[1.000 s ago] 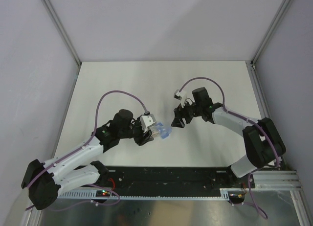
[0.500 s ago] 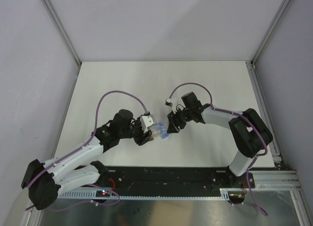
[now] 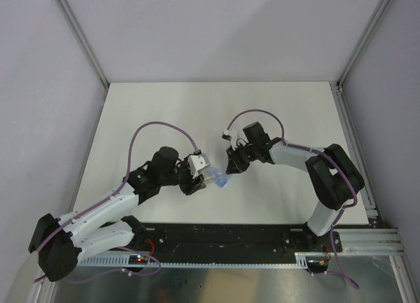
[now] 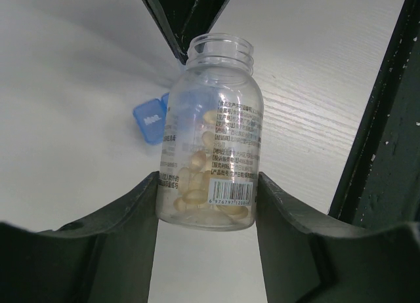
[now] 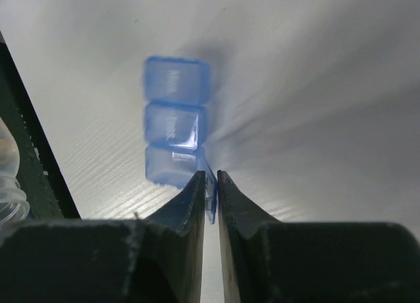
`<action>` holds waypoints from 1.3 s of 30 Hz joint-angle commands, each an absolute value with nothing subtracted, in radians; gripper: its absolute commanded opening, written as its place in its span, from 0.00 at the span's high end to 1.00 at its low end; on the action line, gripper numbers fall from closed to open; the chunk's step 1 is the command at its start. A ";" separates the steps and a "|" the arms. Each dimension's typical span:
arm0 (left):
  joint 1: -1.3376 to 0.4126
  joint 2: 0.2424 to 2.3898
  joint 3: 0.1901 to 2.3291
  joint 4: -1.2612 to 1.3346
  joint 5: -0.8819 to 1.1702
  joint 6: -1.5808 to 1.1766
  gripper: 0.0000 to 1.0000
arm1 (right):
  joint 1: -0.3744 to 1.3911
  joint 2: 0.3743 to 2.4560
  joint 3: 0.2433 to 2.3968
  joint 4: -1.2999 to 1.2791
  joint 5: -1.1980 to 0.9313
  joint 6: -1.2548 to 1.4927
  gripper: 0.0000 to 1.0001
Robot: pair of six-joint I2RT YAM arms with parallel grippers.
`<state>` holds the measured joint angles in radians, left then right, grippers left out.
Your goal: Sort the pills into containers
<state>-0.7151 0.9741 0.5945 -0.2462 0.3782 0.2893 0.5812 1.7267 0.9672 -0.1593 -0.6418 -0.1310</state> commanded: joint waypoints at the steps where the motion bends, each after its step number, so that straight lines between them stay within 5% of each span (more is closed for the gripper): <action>1: -0.710 0.955 0.592 -0.209 0.379 0.312 1.00 | 0.583 1.730 1.004 -0.155 -0.612 -0.117 0.86; 13: -0.710 0.966 0.594 -0.207 0.355 0.318 1.00 | 0.580 1.685 1.003 -0.172 -0.543 -0.091 0.99; 39: -0.710 1.110 0.666 -0.119 0.265 0.303 1.00 | 0.499 1.623 0.968 -0.155 -0.436 0.048 1.00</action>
<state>-0.7151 1.0897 0.6174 -0.2218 0.3099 0.3191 0.5125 1.6581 0.9672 -0.1890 -0.4496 -0.0116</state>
